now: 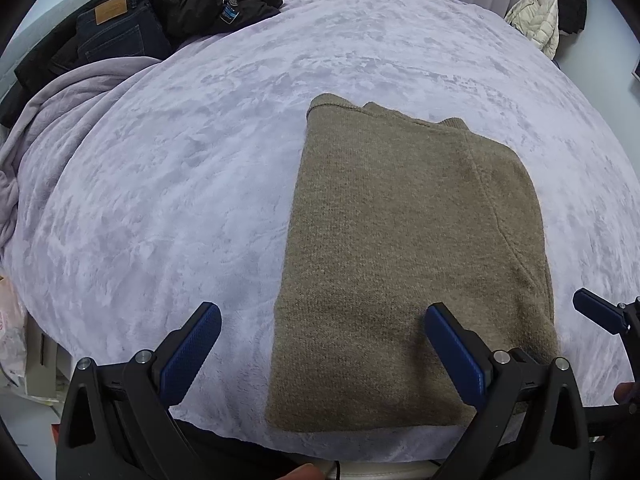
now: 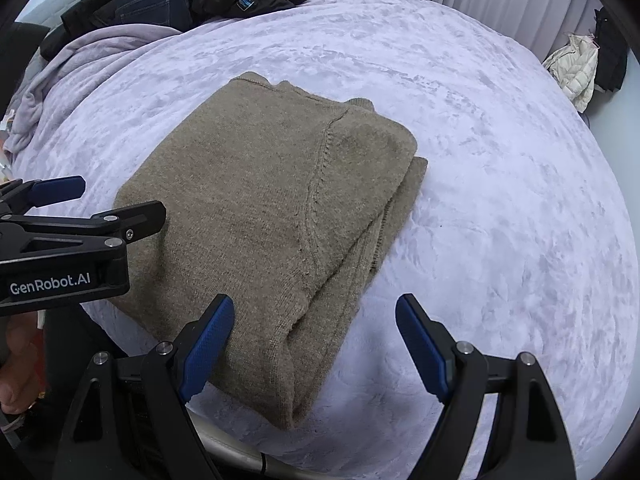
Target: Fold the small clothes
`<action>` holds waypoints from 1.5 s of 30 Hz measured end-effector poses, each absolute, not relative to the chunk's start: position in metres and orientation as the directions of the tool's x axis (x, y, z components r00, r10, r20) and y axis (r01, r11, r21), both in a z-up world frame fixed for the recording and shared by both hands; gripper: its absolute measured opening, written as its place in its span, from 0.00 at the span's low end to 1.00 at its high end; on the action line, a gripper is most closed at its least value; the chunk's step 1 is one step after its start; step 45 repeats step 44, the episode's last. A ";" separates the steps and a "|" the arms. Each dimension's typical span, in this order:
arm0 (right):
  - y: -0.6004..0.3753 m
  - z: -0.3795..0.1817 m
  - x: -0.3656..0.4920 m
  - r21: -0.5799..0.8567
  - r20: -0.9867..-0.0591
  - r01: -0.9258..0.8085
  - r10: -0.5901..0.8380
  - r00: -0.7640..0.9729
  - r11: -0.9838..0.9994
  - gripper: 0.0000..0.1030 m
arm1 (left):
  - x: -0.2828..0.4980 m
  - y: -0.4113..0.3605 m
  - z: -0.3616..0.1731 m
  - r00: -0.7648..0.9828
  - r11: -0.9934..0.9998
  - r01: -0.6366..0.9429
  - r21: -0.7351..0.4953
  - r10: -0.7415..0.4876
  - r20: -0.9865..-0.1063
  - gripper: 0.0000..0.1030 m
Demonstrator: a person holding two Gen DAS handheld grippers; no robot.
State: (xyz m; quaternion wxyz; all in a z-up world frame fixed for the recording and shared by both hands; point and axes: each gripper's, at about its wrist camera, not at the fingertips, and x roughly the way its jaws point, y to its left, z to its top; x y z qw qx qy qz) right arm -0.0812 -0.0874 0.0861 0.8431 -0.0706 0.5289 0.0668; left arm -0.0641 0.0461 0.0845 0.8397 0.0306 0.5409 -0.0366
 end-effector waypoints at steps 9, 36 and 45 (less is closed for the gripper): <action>-0.087 0.087 -0.083 -0.051 -0.898 -0.197 0.041 0.438 0.979 0.83 | -0.067 0.041 0.086 0.416 0.995 0.102 0.019 -0.025 -0.909 0.99; -0.112 0.093 -0.084 -0.012 -0.876 -0.214 0.092 0.472 0.977 0.83 | -0.074 0.013 0.095 0.427 0.992 0.114 0.061 0.007 -0.904 0.99; -0.124 0.090 -0.088 0.019 -0.866 -0.224 0.128 0.483 0.974 0.83 | -0.080 -0.010 0.100 0.444 0.985 0.136 0.110 0.039 -0.895 0.99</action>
